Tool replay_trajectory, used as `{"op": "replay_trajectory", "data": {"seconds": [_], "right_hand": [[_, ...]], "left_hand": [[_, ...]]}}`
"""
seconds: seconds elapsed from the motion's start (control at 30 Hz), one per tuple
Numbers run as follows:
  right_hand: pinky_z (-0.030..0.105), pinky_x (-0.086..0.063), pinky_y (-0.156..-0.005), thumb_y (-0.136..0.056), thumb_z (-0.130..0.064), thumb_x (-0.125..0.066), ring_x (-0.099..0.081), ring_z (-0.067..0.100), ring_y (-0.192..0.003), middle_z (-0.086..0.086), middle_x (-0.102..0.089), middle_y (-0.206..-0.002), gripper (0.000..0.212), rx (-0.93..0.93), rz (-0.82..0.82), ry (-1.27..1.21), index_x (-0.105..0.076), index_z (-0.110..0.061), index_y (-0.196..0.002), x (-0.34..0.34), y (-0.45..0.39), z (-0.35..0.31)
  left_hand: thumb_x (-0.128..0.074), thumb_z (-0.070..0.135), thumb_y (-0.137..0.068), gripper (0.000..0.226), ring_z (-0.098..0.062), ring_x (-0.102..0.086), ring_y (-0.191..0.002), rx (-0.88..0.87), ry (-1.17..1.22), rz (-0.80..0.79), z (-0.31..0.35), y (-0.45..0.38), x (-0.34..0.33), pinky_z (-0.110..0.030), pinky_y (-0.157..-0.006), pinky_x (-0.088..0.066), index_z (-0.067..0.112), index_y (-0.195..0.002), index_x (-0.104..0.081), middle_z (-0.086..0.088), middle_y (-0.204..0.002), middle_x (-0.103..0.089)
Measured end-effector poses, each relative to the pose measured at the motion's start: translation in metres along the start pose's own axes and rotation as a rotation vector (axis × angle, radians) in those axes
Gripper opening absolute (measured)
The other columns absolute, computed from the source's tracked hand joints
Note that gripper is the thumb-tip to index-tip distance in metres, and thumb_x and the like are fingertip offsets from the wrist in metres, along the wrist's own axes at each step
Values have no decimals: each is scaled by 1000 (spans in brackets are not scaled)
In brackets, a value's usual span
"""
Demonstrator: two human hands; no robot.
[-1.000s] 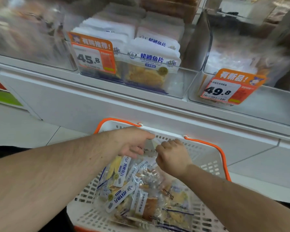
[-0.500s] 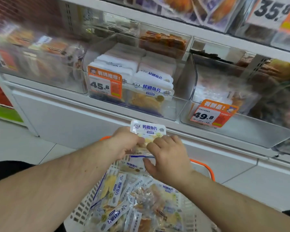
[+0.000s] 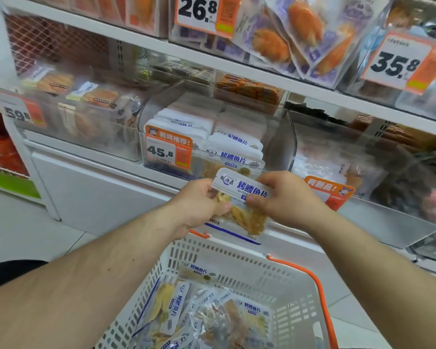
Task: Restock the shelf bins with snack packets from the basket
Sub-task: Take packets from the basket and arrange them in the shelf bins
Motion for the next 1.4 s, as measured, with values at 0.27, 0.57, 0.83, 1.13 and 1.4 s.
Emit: {"op": "replay_trajectory", "data": {"seconds": [0.27,0.57,0.83,1.13,1.4], "right_hand": [[35,-49,-65,-90,-31,-68,-59,27,-73,3,-62,-75,20,108,242,94,-64,-15,-81,50,-11,-31],[36,-49,-71,-92,-30,-64,-58,27,-80,0,-61,-79,11,137,374,219,-68,-20,-94,81,-45,-46],[40,-56,-72,-91,-30,-63,-62,31,-80,5,-66,-84,11,67,302,275,-68,-21,-88,50,-71,-41],[33,-43,-62,-88,-20,-59,-52,26,-63,4,-54,-71,25,8,118,451,-48,-16,-66,26,-93,-45],[31,-40,-64,-93,-20,-47,-45,17,-60,-1,-45,-71,18,29,-31,528,-48,-17,-76,1,-101,-51]], "left_hand": [[-72,12,-87,14,-11,-67,-85,-99,165,161,28,0,24,-29,-76,-50,25,-91,-66,4,-91,-73],[-67,21,-90,12,-15,-66,-81,-3,307,292,27,-5,48,-32,-74,-49,21,-103,-65,1,-92,-70],[-63,16,-91,6,-15,-64,-79,2,295,294,29,-4,48,-32,-73,-49,21,-95,-65,0,-90,-69],[-63,16,-92,8,-15,-64,-78,21,273,278,28,-6,43,-29,-69,-48,21,-97,-64,0,-91,-69],[-63,16,-91,8,-14,-65,-76,46,256,274,27,-9,39,-29,-69,-48,22,-96,-65,1,-90,-70]]}}
Point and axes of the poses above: each hand's wrist, its own y-axis away from the middle knuckle, its own x-axis out of the back of the hand, z = x × y, the point moved 6 cm from there along -y, towards the middle knuckle
